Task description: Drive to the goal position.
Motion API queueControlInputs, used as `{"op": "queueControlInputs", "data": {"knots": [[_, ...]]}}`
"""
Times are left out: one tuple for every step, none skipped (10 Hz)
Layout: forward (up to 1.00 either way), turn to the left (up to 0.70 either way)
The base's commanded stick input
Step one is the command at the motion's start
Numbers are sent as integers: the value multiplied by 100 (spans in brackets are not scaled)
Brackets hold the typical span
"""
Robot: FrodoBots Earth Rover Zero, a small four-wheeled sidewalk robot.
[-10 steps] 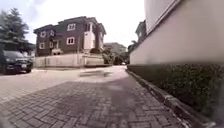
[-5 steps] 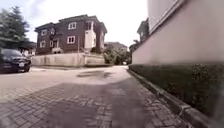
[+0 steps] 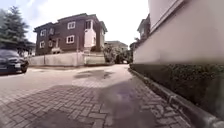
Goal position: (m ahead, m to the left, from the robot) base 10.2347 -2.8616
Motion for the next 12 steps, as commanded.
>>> {"op": "queueControlInputs", "data": {"knots": [[70,3],[70,3],[70,3],[70,3],[70,3],[70,3],[70,2],[70,0],[70,-26],[70,-35],[70,-32],[70,0]]}}
